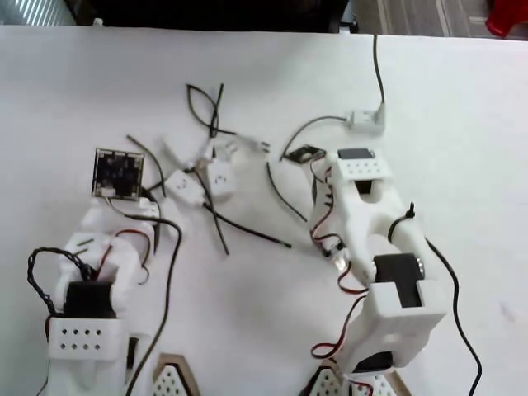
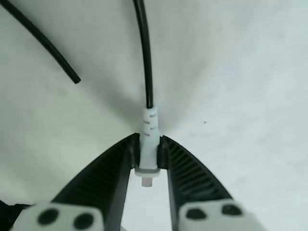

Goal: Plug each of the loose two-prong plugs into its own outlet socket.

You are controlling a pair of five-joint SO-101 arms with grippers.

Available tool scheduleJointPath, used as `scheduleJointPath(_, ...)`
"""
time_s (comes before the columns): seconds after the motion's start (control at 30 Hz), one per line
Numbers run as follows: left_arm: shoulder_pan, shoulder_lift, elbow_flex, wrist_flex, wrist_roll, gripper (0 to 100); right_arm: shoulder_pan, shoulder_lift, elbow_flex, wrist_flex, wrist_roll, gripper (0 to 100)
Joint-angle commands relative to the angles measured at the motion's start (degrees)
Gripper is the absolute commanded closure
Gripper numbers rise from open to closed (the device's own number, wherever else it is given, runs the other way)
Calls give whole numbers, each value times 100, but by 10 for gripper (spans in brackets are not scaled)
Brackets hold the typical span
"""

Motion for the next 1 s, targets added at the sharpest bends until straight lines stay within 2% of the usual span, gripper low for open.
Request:
scheduleJointPath(0.0, 84, -119, -53, -132, 9, 973, 40, -40, -26, 101, 35, 961)
scheduleJointPath(0.37, 84, -119, -53, -132, 0, 973, -75, 338, -343, 154, 35, 982)
scheduleJointPath(0.57, 84, -119, -53, -141, 9, 973, -31, -1007, -642, 910, 26, 982)
scheduleJointPath(0.73, 92, -119, -53, -158, 18, 973, -84, -2668, -598, 1042, -26, 982)
scheduleJointPath(0.97, 92, -110, -53, -598, 35, 973, -716, -4347, -554, 875, -1451, 982)
